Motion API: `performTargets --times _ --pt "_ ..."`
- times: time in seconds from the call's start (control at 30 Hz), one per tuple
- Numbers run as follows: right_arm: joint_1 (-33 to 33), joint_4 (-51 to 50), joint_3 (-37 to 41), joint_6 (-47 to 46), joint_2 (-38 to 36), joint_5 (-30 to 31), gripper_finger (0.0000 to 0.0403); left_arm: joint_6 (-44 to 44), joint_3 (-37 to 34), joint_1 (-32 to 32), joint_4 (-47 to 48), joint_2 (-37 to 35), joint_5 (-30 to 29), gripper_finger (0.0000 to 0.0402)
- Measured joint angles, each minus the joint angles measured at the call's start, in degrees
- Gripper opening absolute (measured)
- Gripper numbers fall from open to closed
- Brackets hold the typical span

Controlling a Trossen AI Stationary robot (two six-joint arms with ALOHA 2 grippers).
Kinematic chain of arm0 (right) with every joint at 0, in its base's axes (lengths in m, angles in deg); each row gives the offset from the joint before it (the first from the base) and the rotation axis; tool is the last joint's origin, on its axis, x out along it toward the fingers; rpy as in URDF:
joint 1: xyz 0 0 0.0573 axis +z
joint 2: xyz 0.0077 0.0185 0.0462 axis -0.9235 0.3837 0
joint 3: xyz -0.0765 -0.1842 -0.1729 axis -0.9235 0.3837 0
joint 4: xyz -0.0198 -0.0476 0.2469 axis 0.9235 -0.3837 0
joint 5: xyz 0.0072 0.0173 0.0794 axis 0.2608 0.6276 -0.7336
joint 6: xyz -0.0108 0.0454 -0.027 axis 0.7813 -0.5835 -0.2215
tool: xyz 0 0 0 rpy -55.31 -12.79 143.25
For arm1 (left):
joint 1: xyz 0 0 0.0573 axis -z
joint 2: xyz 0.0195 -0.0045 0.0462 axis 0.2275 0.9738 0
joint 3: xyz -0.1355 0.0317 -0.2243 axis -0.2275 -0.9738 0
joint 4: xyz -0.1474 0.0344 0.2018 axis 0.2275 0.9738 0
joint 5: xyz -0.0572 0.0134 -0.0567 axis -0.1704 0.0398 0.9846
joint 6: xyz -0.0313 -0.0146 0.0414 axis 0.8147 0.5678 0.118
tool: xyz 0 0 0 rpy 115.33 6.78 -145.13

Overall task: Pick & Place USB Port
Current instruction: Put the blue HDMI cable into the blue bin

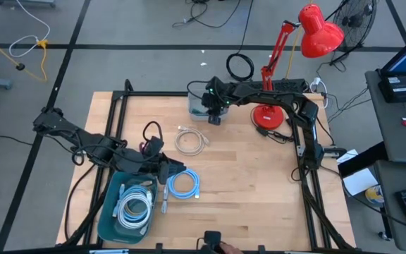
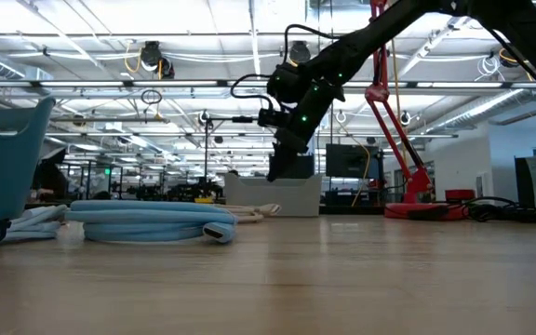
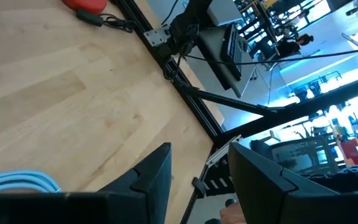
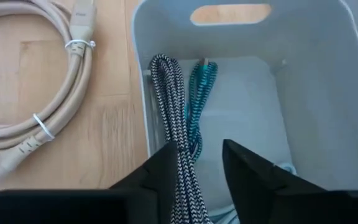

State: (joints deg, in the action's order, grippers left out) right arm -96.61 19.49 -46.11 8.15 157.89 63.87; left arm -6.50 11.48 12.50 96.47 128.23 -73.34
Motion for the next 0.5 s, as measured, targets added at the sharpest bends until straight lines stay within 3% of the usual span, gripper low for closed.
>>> performTargets --times 0.23,0.5 --pt "0.42 3.57 0.0 -0.56 -3.13 2.19 0.0142 -0.89 -0.02 -0.21 -0.01 0.0 -0.32 0.0161" --pt "1.22 5.67 0.0 -6.29 -11.75 2.67 0.014 -3.23 -0.04 -2.21 -0.09 0.02 -0.35 0.0161"
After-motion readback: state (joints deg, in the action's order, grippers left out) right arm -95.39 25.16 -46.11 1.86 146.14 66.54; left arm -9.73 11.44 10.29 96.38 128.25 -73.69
